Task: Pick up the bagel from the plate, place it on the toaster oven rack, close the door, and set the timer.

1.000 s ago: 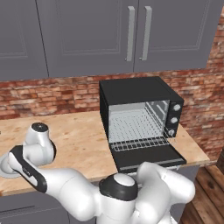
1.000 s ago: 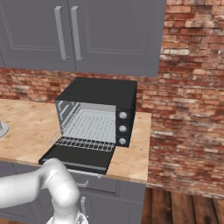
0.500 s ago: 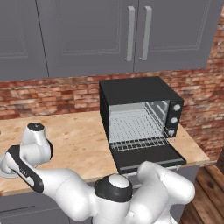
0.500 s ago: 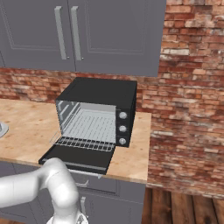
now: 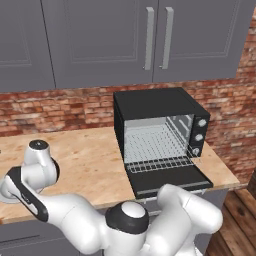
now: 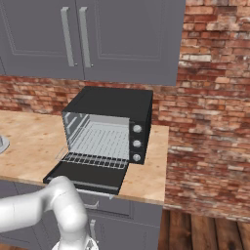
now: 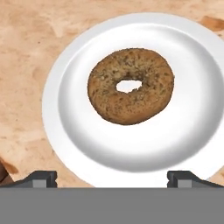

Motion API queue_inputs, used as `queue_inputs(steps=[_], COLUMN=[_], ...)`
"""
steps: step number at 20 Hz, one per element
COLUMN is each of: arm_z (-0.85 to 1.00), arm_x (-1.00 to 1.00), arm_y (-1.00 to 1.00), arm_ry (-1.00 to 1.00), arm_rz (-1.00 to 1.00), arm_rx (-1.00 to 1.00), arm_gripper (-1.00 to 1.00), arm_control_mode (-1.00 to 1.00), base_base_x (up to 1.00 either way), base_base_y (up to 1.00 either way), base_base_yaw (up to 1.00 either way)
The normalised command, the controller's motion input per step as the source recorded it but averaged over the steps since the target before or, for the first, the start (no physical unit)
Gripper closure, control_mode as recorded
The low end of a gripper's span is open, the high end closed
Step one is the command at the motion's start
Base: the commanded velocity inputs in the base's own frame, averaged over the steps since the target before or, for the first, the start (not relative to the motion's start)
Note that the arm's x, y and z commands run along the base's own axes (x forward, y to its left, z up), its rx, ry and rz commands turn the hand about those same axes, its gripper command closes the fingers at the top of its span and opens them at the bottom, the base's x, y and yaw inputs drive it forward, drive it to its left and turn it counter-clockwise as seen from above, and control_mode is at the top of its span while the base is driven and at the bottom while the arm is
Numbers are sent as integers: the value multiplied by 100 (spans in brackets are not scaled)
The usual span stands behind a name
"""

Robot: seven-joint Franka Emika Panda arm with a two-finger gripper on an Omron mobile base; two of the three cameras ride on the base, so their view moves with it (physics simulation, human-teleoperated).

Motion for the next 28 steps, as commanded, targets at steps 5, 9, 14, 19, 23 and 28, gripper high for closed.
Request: queue_inputs(steps=[5,9,14,19,23,28], arm_z=[-10,-13,-13,-12,-11,-16], arm_x=[17,26,30,27,17,13], arm_y=[0,3,16,26,28,28], arm_ry=[0,0,0,0,0,1], arm_rz=[-7,-6,-4,-3,-2,-2], arm_rx=[-2,-2,-2,-2,-2,-2], arm_gripper=[-100,-100,-100,-100,-100,-100], arm_control_mode=[-100,-100,-100,-100,-100,-100], base_base_x=[0,0,0,0,0,0], base_base_y=[0,0,0,0,0,0], base_base_yaw=[0,0,0,0,0,0])
